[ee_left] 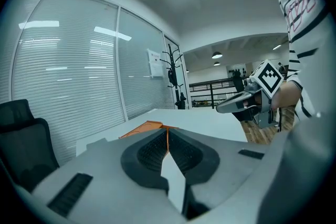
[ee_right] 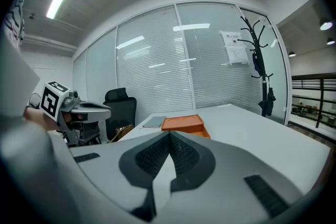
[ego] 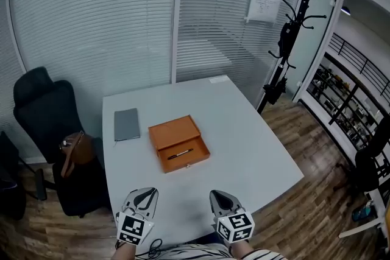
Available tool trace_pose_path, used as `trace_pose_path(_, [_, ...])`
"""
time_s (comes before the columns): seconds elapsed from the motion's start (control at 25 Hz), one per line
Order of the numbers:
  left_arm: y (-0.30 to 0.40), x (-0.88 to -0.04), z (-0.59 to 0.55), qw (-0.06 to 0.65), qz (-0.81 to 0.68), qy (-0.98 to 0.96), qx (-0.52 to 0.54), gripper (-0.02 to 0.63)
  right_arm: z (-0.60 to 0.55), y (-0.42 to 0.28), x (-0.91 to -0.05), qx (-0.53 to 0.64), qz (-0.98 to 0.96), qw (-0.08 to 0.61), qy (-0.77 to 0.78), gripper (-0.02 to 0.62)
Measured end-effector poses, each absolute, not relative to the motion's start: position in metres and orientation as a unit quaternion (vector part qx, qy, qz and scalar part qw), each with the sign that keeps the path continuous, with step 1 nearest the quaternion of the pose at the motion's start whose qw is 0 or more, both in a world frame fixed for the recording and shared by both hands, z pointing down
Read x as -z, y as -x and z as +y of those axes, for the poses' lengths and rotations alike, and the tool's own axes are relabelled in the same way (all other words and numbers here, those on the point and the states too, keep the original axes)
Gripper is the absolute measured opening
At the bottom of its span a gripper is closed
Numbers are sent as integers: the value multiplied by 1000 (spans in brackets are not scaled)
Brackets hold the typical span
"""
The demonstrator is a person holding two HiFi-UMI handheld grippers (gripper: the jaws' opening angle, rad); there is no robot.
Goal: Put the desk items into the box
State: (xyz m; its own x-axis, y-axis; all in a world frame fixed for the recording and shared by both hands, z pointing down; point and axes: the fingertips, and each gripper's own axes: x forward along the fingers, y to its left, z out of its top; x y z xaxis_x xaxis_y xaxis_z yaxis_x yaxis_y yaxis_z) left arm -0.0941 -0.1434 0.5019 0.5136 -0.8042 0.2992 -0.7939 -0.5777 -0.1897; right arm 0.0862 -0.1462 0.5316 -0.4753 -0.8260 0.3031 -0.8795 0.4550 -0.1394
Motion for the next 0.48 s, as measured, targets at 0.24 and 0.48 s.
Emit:
trace_pose_path(0.24, [102, -502, -137, 14, 465, 867, 177, 29, -144, -77, -533, -140, -852, 96, -496, 25])
trace_pose_path(0.48, [107, -505, -139, 8, 470, 865, 176, 29, -145, -74, -533, -137, -856, 98, -489, 25])
